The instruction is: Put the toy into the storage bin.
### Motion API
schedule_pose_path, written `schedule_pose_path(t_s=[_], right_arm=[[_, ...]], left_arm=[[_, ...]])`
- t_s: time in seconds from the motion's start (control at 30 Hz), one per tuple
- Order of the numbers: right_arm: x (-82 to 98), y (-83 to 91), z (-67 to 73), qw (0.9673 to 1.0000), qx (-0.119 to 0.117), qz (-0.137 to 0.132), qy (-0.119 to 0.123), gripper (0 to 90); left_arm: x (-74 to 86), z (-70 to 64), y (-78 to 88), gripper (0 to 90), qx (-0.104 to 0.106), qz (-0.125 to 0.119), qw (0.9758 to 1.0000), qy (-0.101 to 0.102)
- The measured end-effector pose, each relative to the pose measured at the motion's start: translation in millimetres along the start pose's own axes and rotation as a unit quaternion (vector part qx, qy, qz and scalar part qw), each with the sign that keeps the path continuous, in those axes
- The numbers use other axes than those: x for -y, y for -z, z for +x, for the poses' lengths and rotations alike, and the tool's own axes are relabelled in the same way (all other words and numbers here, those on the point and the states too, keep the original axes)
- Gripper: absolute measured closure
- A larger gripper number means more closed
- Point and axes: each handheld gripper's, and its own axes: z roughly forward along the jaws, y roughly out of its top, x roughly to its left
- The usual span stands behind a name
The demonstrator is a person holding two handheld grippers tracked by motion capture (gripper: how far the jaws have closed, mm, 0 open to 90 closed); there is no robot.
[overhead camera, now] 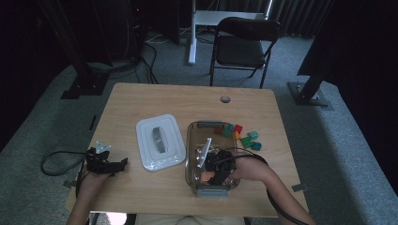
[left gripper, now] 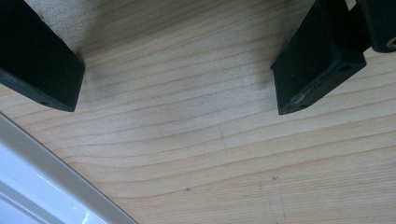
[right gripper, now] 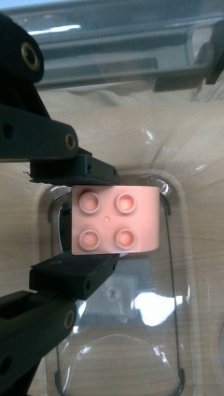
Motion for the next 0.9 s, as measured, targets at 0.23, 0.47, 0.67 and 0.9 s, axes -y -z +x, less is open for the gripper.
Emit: schedule_pose_path(t_s=[0.23, 0.47, 0.67, 0.9], right_arm=[[4.6, 5.6, 0.9, 0.9996, -0.004, -0.018, -0.020, 52.8], [11.7, 16.5, 0.7, 0.9980, 0.004, -0.051, -0.038, 51.2], [27.5, 37.3, -3.4, 0.9923, 0.016, -0.103, -0.067, 50.6], [51.2, 63.3, -7.1, 0.9807, 0.044, -0.158, -0.106, 48.8]], left_arm=[[0.0, 0.0, 0.0, 2.6, 0.000, 0.000, 1.0000, 0.000], [0.0, 0.0, 0.0, 2.6, 0.000, 0.000, 1.0000, 0.000], [0.0, 0.0, 0.0, 2.6, 0.000, 0.000, 1.0000, 0.000], [0.0, 0.0, 0.0, 2.6, 0.000, 0.000, 1.0000, 0.000]])
